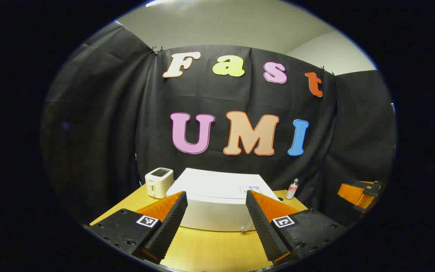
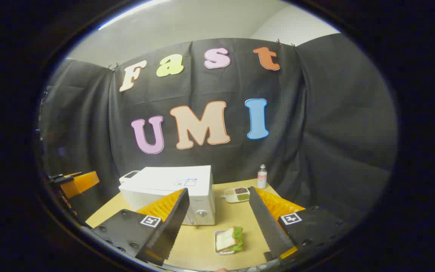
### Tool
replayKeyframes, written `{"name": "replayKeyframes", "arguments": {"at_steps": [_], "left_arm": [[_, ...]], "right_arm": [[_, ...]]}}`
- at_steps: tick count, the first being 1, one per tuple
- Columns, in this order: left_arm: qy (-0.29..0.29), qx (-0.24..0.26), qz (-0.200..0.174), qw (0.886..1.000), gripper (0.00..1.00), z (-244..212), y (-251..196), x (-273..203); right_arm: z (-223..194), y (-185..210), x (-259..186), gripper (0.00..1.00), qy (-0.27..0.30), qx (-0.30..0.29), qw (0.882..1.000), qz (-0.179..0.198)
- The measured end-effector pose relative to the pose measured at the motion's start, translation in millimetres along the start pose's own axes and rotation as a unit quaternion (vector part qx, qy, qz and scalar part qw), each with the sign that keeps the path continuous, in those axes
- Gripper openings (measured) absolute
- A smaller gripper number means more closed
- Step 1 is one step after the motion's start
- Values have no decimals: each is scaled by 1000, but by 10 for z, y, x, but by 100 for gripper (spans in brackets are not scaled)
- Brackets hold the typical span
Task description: Open the microwave oven with the left hand, put the food in, and close the microwave oven.
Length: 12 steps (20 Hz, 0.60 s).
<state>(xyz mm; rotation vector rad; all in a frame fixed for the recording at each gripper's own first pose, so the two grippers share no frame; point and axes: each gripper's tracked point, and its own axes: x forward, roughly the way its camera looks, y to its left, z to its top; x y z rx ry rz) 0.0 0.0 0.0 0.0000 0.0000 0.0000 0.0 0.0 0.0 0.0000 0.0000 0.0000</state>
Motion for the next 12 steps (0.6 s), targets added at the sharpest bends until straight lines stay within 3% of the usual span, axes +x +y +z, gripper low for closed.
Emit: {"name": "replayKeyframes", "arguments": {"at_steps": [1, 2, 3, 12], "left_arm": [[2, 1, 1, 1000, 94, 5, -24, 31], [5, 1, 2, 1000, 90, 2, -49, 65], [7, 1, 2, 1000, 94, -5, -73, 85], [27, -17, -2, 1000, 94, -145, -260, 235]], "right_arm": [[8, -46, 35, 92, 1, 2, 1000, -2], [12, -100, 57, 92, 1, 1, 1000, -4], [15, -147, 81, 92, 2, 0, 1000, -7], [-26, -378, 201, 92, 11, 4, 1000, -21]]}}
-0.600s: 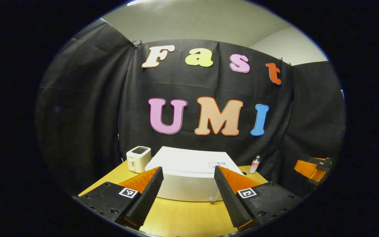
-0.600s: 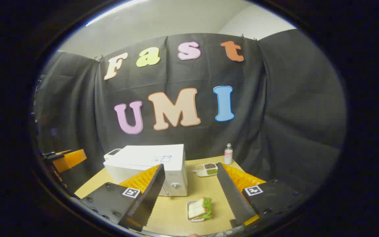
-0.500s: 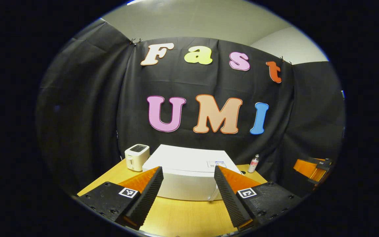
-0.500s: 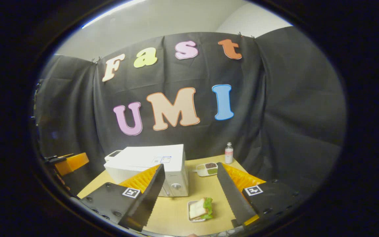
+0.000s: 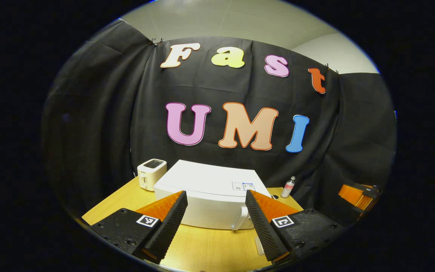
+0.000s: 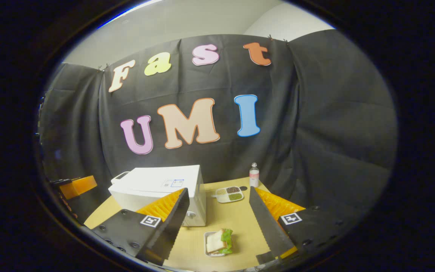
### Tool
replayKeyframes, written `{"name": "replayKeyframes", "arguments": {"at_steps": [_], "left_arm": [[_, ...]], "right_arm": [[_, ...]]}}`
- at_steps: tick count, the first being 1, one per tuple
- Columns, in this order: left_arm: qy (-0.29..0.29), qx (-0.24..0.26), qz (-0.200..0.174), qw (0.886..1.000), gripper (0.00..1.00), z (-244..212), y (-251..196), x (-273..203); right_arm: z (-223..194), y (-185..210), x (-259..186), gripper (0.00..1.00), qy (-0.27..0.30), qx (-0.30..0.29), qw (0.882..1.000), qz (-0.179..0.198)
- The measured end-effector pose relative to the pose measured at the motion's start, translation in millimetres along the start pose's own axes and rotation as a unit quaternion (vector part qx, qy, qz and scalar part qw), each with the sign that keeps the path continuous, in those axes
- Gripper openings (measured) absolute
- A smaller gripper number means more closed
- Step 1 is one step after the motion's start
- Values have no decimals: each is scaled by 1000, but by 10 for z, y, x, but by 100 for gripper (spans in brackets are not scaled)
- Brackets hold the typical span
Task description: Open the microwave oven with the left hand, put the food in, and close the microwave oven.
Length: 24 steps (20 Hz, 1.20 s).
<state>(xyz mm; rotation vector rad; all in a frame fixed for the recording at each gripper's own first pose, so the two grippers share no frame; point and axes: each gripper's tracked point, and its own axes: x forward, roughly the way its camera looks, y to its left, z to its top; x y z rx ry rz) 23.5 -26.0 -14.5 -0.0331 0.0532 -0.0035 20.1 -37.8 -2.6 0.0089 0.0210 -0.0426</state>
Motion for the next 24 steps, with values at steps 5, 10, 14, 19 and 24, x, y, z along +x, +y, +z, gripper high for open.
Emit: {"name": "replayKeyframes", "arguments": {"at_steps": [5, 10, 14, 19, 24], "left_arm": [[45, 9, -11, 999, 90, -363, -113, 91], [157, 24, -20, 987, 89, -1127, -205, 151], [210, 5, -45, 977, 88, -1595, -374, 323], [246, 1, -61, 967, 89, -2084, -516, 699], [250, 18, -81, 965, 89, -2402, -696, 1137]], "right_arm": [[-91, -26, 4, 99, 12, 8, 1000, 5], [-227, -82, -36, 92, 24, 8, 1000, 0], [-350, -166, -81, 92, 40, 10, 999, -12], [-477, -199, -90, 92, 51, 16, 998, -21], [-649, -198, 1, 99, 75, 21, 997, -24]]}}
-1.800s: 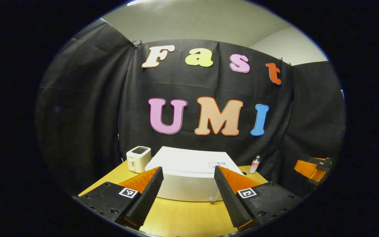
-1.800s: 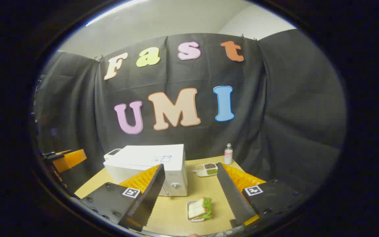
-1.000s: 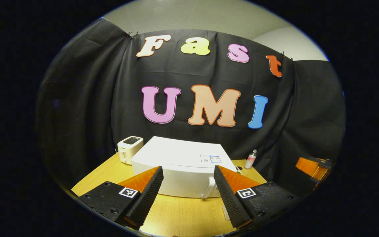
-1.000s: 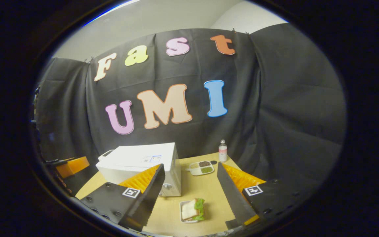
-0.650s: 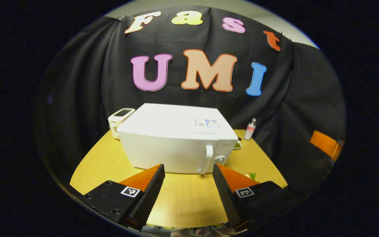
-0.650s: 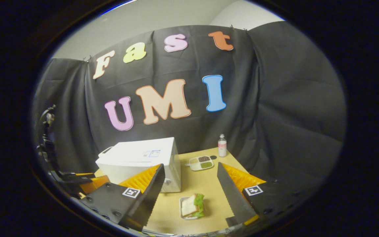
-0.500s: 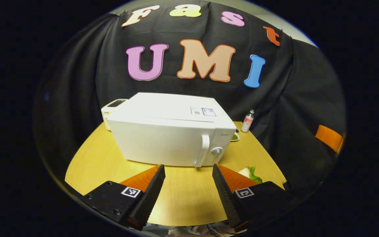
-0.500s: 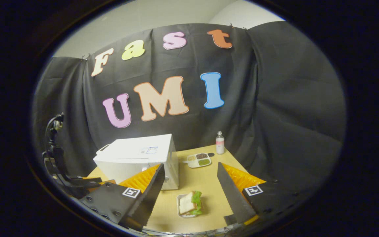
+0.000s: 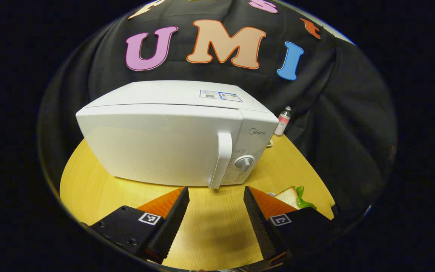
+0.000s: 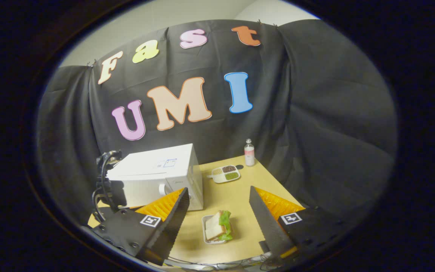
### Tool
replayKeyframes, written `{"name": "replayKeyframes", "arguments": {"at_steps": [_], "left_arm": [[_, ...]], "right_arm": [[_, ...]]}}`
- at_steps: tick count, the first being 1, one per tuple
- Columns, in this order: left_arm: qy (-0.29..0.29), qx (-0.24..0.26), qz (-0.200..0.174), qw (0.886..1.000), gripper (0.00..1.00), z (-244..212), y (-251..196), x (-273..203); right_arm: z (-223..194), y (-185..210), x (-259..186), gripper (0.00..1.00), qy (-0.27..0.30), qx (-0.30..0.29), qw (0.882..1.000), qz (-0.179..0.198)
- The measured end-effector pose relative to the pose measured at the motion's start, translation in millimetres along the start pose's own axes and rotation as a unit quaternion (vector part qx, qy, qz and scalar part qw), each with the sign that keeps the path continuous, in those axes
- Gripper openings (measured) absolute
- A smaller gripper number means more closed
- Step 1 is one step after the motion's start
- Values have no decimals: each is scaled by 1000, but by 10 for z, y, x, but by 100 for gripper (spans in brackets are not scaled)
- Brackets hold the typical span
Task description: Open the microwave oven with the left hand, put the food in, and close the microwave oven.
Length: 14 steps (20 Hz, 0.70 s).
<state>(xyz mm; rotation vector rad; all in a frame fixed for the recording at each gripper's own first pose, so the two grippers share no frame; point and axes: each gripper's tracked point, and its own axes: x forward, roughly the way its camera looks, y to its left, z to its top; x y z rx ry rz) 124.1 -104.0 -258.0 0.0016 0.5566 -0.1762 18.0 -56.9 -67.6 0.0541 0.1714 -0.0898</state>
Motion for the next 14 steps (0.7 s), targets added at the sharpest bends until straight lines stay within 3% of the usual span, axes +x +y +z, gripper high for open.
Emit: {"name": "replayKeyframes", "arguments": {"at_steps": [5, 6, 7, 10, 14], "left_arm": [[29, 0, 9, 1000, 89, -143, 53, 458], [38, -1, 12, 999, 94, -180, 74, 536], [45, -5, 15, 999, 89, -214, 101, 610], [56, -19, 19, 998, 89, -249, 157, 784], [62, -22, 22, 998, 63, -265, 158, 864]], "right_arm": [[-18, 12, 142, 98, 9, 2, 1000, 3], [-32, 16, 170, 98, 11, 1, 1000, 4], [-38, 20, 185, 98, 13, -1, 1000, 5], [-75, 13, 228, 99, 18, -3, 1000, 5], [-113, 50, 291, 99, 27, 1, 1000, 13]]}}
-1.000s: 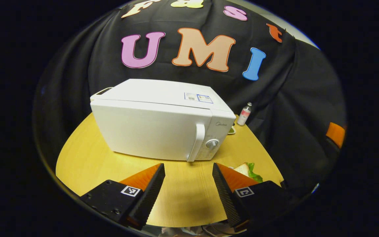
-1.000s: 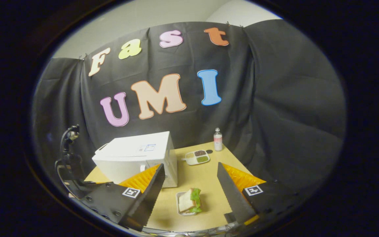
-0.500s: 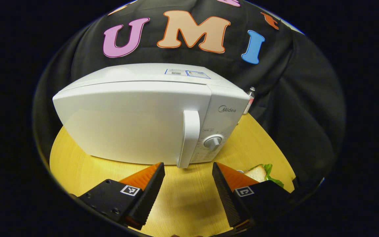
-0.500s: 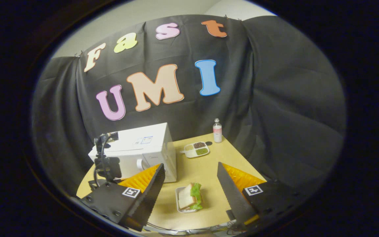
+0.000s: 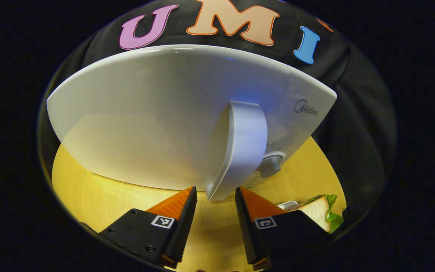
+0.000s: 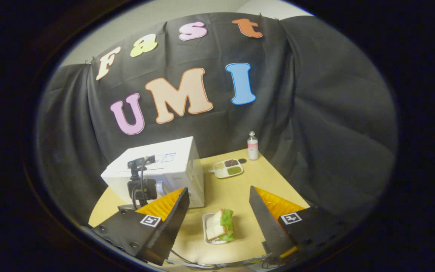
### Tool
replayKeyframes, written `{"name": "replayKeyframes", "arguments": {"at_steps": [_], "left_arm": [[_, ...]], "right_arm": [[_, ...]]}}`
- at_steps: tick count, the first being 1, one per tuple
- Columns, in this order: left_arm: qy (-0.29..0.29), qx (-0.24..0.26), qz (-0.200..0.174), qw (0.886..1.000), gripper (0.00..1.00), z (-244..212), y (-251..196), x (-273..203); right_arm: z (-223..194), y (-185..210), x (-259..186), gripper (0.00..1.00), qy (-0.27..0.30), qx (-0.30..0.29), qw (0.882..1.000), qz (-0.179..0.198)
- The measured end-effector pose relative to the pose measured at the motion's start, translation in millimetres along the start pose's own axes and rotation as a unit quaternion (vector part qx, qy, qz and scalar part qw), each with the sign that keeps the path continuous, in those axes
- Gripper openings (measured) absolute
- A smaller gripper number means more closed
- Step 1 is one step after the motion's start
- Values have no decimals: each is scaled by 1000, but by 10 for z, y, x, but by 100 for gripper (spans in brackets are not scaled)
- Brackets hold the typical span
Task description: Open the microwave oven with the left hand, put the food in, and close the microwave oven.
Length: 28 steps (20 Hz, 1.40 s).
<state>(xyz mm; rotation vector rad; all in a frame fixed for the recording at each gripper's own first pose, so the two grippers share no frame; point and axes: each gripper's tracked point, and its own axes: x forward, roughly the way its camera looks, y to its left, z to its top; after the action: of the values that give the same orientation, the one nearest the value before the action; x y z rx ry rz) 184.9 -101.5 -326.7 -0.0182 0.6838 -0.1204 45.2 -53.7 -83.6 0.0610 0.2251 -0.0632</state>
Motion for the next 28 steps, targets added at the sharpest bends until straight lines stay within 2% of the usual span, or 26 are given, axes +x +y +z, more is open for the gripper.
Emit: {"name": "replayKeyframes", "arguments": {"at_steps": [1, 3, 5, 6, 7, 16, 19, 21, 22, 23, 24, 25, 27, 28], "left_arm": [[-5, 1, 1, 1000, 52, 27, -7, 6], [-13, 10, -2, 1000, 39, 72, -37, 29], [-12, 26, 4, 1000, 34, 93, -25, 56], [-14, 27, 5, 1000, 27, 109, -33, 49], [-15, 28, 4, 999, 31, 115, -32, 78], [-7, 29, 7, 1000, 30, 75, -26, 121], [-5, 37, 24, 999, 18, 66, -12, 123], [-6, 38, 29, 999, 16, 51, -9, 109], [-11, 36, 26, 999, 16, 61, -10, 105], [-14, 40, 22, 999, 14, 56, -13, 100], [-16, 42, 20, 999, 14, 52, -13, 92], [-23, 46, 17, 999, 13, 64, -17, 94], [-28, 48, 17, 998, 11, 61, -18, 76], [-28, 47, 18, 998, 11, 54, -16, 71]], "right_arm": [[6, 12, 8, 92, 1, -1, 1000, 1], [1, 27, 27, 92, 1, -3, 1000, 4], [-31, 53, 40, 92, 5, -6, 1000, 7], [-44, 60, 40, 92, 7, -6, 1000, 9], [-36, 72, 44, 92, 7, -6, 1000, 10], [-79, 156, 49, 92, 13, -13, 1000, 21], [-108, 175, 30, 92, 18, -14, 999, 23], [-121, 167, -1, 92, 18, -17, 999, 21], [-131, 163, -16, 99, 18, -17, 999, 20], [-148, 159, -37, 92, 19, -15, 1000, 20], [-171, 154, -51, 92, 21, -14, 1000, 19], [-190, 152, -69, 99, 23, -12, 999, 18], [-226, 142, -99, 99, 27, -10, 999, 16], [-241, 122, -119, 92, 27, -9, 999, 14]]}}
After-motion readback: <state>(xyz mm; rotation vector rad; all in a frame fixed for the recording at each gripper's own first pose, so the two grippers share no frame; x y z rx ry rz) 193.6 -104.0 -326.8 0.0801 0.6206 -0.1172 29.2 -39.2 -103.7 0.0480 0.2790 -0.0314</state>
